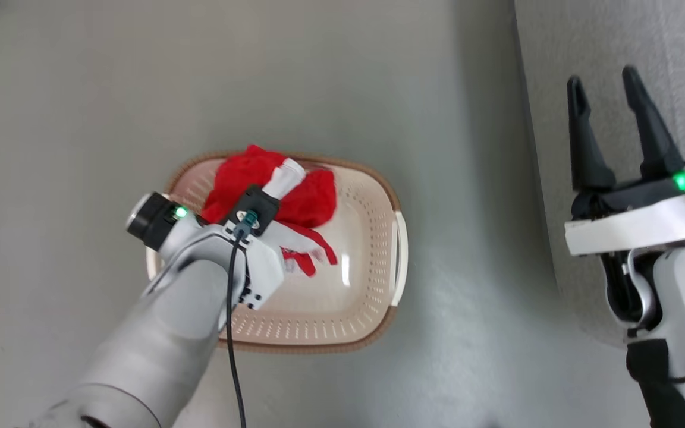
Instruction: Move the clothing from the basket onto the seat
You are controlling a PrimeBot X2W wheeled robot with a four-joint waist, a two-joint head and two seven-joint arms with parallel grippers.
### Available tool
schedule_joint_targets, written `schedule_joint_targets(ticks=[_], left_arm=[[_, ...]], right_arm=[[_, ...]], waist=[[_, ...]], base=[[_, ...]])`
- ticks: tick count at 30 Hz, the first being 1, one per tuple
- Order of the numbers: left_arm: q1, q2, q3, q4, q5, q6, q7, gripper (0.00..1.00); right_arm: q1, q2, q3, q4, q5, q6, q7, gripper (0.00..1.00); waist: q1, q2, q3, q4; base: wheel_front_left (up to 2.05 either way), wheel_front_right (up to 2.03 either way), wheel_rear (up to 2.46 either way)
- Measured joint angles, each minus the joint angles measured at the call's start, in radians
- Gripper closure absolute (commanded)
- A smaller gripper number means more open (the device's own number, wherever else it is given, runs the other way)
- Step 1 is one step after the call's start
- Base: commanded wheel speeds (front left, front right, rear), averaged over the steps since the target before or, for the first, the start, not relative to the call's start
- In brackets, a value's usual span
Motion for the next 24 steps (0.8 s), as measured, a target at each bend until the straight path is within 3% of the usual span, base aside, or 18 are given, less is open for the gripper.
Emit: schedule_joint_targets(ticks=[13,24], left_arm=[[0.207,-0.004,0.155,-0.301,-0.021,0.054,-0.003,1.0],[0.383,0.007,0.338,-0.591,0.033,0.054,-0.003,1.0]], right_arm=[[0.136,0.004,0.017,0.072,-0.009,0.0,0.0,0.0],[0.234,0.037,0.045,0.126,-0.025,0.0,0.0,0.0]], waist=[[0.0,0.0,-0.248,0.07],[0.0,0.0,-0.417,0.104]], base=[[0.0,0.0,0.0],[0.0,0.0,0.0]])
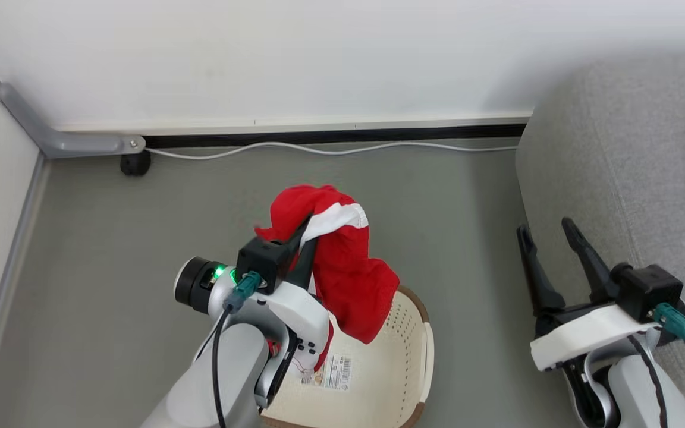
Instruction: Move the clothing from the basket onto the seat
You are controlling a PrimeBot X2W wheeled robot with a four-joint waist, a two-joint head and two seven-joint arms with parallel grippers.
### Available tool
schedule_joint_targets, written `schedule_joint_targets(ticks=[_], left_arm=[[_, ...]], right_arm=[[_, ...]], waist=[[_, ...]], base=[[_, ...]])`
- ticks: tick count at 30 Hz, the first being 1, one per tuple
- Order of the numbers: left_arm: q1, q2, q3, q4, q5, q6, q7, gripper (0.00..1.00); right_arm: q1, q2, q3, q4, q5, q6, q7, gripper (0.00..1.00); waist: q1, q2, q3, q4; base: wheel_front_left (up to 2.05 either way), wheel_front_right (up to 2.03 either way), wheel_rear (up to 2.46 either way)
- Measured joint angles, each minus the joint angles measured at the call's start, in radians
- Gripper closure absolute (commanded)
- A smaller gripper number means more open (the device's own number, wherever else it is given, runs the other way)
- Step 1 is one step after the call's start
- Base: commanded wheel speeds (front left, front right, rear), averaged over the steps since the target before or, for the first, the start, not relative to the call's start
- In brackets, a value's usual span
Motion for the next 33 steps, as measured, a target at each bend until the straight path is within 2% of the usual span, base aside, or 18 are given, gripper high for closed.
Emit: schedule_joint_targets(ticks=[9,21,28,33], left_arm=[[0.019,-0.002,0.08,-0.167,0.026,-0.047,0.0,1.0],[-0.037,-0.007,0.083,-0.261,0.034,-0.071,-0.002,1.0],[-0.045,-0.008,0.066,-0.257,0.031,-0.078,-0.002,1.0],[-0.051,-0.008,0.056,-0.25,0.023,-0.081,-0.002,1.0]], right_arm=[[0.027,0.007,0.022,0.018,-0.002,0.0,0.0,0.0],[0.042,0.019,0.056,0.021,-0.005,0.0,0.0,0.0],[0.002,0.0,0.181,-0.106,0.029,0.0,0.0,0.0],[-0.066,-0.054,0.276,-0.165,0.037,0.0,0.0,0.0]], waist=[[0.0,0.0,-0.045,-0.002],[0.0,0.0,-0.049,-0.014],[0.0,0.0,-0.038,-0.019],[0.0,0.0,-0.036,-0.015]], base=[[0.0,0.0,0.0],[0.0,0.0,0.0],[0.0,0.0,0.0],[0.0,0.0,0.0]])
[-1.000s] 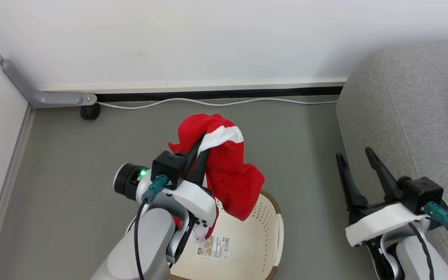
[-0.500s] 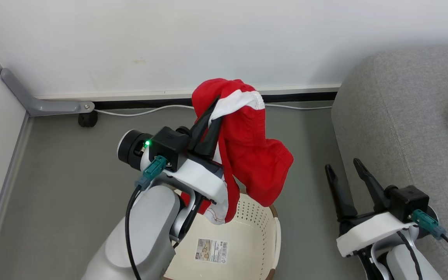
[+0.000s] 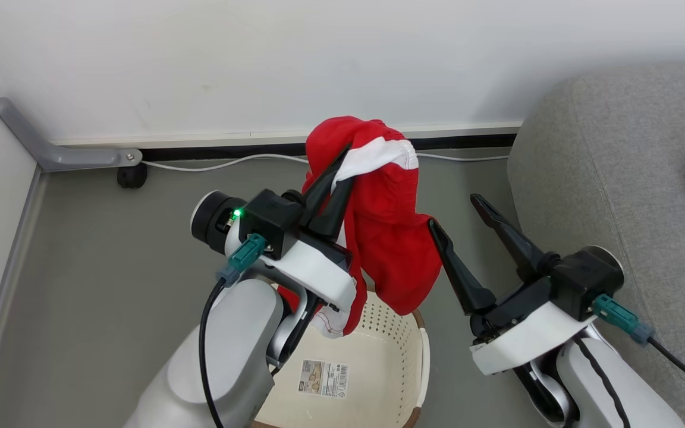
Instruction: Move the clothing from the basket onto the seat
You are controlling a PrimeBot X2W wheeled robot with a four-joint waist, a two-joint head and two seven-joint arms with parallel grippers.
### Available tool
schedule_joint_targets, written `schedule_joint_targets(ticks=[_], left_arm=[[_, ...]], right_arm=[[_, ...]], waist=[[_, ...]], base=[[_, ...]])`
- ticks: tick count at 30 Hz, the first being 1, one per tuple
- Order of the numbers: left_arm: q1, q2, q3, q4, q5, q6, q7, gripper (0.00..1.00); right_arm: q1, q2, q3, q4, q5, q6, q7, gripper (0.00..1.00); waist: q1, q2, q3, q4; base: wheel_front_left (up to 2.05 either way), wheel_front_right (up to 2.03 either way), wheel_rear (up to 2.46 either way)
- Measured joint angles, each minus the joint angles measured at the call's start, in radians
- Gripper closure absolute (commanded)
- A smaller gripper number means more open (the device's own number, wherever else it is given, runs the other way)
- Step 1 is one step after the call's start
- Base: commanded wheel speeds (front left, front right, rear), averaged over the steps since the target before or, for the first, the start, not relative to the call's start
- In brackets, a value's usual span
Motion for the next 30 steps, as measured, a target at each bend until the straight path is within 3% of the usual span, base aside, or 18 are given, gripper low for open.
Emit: schedule_joint_targets(ticks=[10,17,30], left_arm=[[-0.036,-0.001,-0.047,-0.018,-0.036,-0.007,0.0,1.0],[-0.054,0.0,-0.09,-0.04,-0.05,-0.007,0.0,1.0],[-0.074,0.0,-0.204,-0.082,-0.074,-0.023,0.0,1.0]], right_arm=[[-0.103,-0.04,0.115,0.046,0.027,0.0,0.0,0.0],[-0.165,-0.047,0.124,0.117,0.034,0.0,0.0,0.0],[-0.294,-0.078,0.292,0.305,0.219,0.0,0.0,0.0]], waist=[[0.0,0.0,-0.003,0.03],[0.0,0.0,0.001,0.054],[0.0,0.0,-0.002,0.125]], base=[[0.0,0.0,0.0],[0.0,0.0,0.0],[0.0,0.0,0.0]])
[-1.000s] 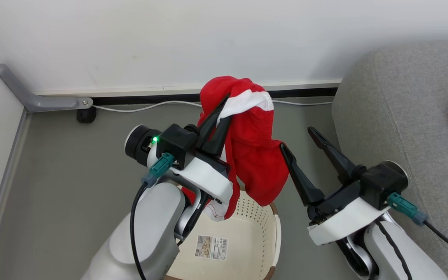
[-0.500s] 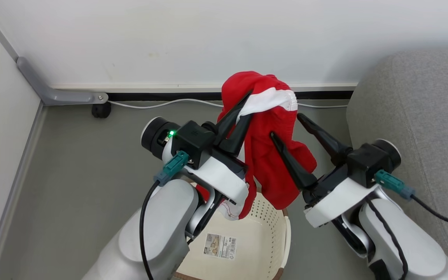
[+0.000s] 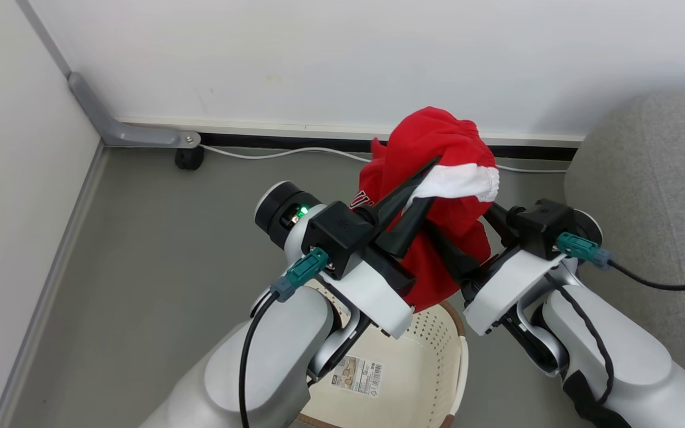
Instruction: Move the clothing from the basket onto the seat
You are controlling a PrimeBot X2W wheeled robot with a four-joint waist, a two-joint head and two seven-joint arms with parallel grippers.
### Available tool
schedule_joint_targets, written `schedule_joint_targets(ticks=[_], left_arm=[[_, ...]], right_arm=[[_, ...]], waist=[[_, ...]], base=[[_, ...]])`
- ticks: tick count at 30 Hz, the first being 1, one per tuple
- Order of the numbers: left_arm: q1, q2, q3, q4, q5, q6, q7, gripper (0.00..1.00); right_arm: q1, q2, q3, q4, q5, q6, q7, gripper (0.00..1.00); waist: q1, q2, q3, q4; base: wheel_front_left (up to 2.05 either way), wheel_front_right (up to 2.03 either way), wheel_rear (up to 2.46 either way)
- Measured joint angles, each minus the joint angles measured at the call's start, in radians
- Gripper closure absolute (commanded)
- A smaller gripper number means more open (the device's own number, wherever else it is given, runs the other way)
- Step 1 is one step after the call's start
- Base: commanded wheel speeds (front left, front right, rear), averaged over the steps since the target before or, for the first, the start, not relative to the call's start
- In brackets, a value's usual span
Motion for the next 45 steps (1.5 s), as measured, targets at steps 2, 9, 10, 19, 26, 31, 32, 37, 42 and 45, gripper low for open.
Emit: schedule_joint_targets(ticks=[2,9,10,19,26,31,32,37,42,45], left_arm=[[0.0,0.0,-0.005,0.0,-0.005,0.0,0.0,1.0],[0.0,0.002,-0.017,0.003,-0.024,0.0,0.0,1.0],[0.0,0.002,-0.018,0.003,-0.025,0.0,0.0,1.0],[0.003,0.001,-0.006,0.028,-0.029,0.006,-0.003,1.0],[0.013,0.0,0.02,0.073,-0.003,-0.007,-0.003,0.44],[0.032,0.0,0.04,0.113,0.011,-0.043,-0.003,0.0],[0.035,0.0,0.044,0.12,0.015,-0.046,-0.003,0.0],[0.047,0.0,0.066,0.147,0.028,-0.077,-0.003,0.0],[0.075,0.001,0.088,0.166,0.051,-0.101,-0.003,0.0],[0.089,0.001,0.099,0.172,0.069,-0.114,-0.003,0.0]], right_arm=[[-0.009,-0.003,0.017,0.002,0.01,0.0,0.0,0.0],[-0.048,-0.007,0.115,0.012,0.073,0.0,0.0,0.22],[-0.052,-0.007,0.124,0.013,0.084,0.0,0.0,0.62],[-0.056,-0.015,0.106,-0.015,0.118,0.0,0.0,1.0],[-0.013,-0.027,0.02,-0.069,0.11,0.0,0.0,1.0],[0.032,-0.033,-0.071,-0.114,0.081,0.0,0.0,1.0],[0.04,-0.034,-0.093,-0.126,0.073,0.0,0.0,1.0],[0.077,-0.041,-0.208,-0.185,0.032,0.0,0.0,1.0],[0.102,-0.046,-0.29,-0.228,0.0,0.0,0.0,1.0],[0.114,-0.048,-0.332,-0.242,-0.012,0.0,0.0,1.0]], waist=[[0.0,0.0,-0.001,0.006],[0.0,0.0,0.001,0.029],[0.0,0.0,0.002,0.03],[0.0,0.0,0.015,0.01],[0.0,0.0,0.023,-0.025],[0.0,0.0,0.029,-0.053],[0.0,0.0,0.031,-0.059],[0.0,0.0,0.038,-0.092],[0.0,0.0,0.042,-0.133],[0.0,0.0,0.041,-0.162]], base=[[0.0,0.0,0.0],[0.0,0.0,0.0],[0.0,0.0,0.0],[0.0,0.0,0.0],[0.0,0.0,0.0],[0.0,0.0,0.0],[0.0,0.0,0.0],[0.0,0.0,0.0],[0.0,0.0,0.0],[0.0,0.0,0.0]])
